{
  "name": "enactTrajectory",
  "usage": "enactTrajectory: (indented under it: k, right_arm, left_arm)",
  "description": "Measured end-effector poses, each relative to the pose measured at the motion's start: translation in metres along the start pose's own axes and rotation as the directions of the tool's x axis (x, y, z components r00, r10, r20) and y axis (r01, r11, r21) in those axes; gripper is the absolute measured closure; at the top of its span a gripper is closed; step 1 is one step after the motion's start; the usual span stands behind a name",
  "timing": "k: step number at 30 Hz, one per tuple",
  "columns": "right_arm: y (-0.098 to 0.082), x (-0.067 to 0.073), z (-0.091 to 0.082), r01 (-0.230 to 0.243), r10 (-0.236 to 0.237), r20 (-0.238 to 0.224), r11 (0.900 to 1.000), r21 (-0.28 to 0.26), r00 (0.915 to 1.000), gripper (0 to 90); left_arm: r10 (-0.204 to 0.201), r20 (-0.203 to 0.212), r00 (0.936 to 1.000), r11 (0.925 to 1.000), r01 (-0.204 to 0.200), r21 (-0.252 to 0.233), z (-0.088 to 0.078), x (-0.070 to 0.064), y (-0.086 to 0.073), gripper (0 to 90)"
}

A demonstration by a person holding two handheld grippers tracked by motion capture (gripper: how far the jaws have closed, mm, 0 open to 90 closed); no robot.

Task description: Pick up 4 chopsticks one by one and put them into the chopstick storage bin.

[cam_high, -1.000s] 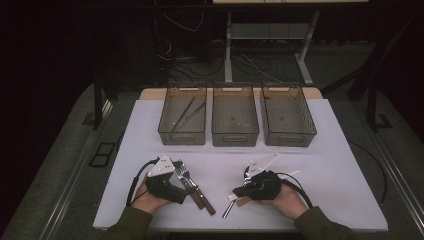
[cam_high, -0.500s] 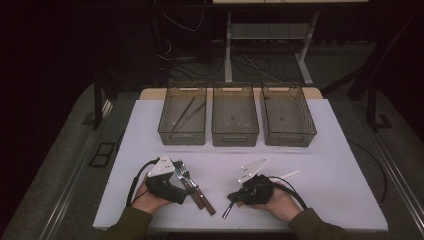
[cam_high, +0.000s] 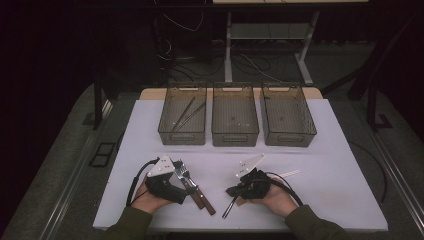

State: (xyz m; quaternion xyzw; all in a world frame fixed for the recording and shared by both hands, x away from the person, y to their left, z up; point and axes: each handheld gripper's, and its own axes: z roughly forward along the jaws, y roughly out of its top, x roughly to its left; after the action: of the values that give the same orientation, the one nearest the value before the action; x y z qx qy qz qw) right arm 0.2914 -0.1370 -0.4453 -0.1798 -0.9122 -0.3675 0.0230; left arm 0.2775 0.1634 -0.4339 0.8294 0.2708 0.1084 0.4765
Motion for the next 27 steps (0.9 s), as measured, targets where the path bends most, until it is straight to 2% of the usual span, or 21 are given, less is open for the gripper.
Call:
enactTrajectory:
  k: [5,7,10,27]
  right_arm:
    - [0.003,-0.007,0.003,-0.015,0.015,0.014,1.0,-0.012,0.9998,90.0]
    - [0.005,-0.008,0.005,-0.053,0.053,0.006,0.998,-0.025,0.9986,90.0]
    - [0.005,-0.01,0.007,-0.064,0.064,0.005,0.998,-0.029,0.9979,90.0]
    - [0.012,-0.024,0.008,-0.065,0.066,0.043,0.998,-0.028,0.9969,90.0]
  left_arm:
    - [-0.002,0.0,1.0,1.0,0.002,-0.001,0.0,0.0,0.0,0.6]
    - [-0.002,0.0,1.0,1.0,0.002,-0.002,0.0,0.0,0.0,0.6]
    - [-0.002,0.0,1.0,1.0,0.002,-0.003,0.0,0.0,0.0,0.6]
    - [-0.001,0.0,1.0,1.0,0.001,0.0,0.0,0.0,0.0,0.6]
